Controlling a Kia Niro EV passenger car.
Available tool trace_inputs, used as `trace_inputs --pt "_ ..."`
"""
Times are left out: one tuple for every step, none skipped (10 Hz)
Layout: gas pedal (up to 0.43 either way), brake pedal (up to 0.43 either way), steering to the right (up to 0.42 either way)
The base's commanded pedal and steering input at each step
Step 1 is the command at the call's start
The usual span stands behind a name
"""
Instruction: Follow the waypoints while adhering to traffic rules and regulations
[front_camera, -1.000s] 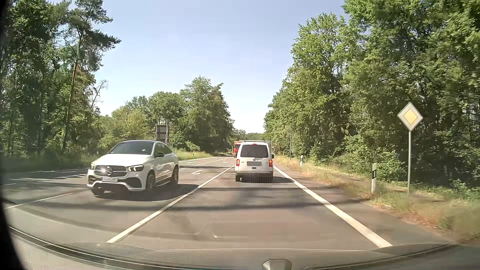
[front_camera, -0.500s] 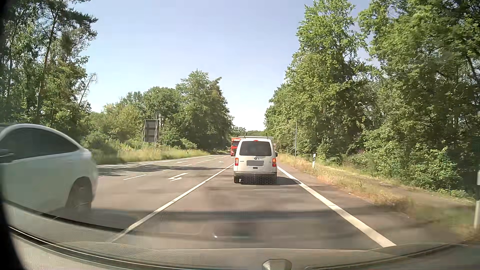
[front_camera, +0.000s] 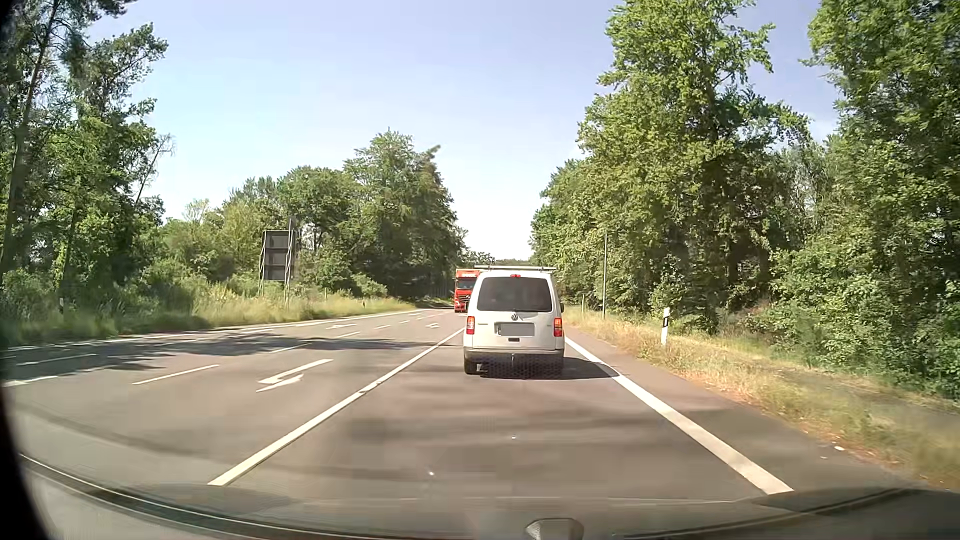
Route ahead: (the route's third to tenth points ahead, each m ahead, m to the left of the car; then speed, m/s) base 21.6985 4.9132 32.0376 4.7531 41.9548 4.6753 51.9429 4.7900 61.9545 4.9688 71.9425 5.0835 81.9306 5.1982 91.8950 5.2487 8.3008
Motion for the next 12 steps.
trace_inputs --pt "0.000 0.378 0.004" --pt "0.000 0.378 0.006" --pt "0.000 0.378 0.007" --pt "0.000 0.378 0.006" --pt "0.000 0.384 0.006" --pt "0.000 0.378 0.007" --pt "0.000 0.378 0.006" --pt "0.000 0.360 0.007" --pt "0.000 0.354 0.008" --pt "0.000 0.348 0.008" --pt "0.000 0.341 0.008" --pt "0.000 0.329 0.009"
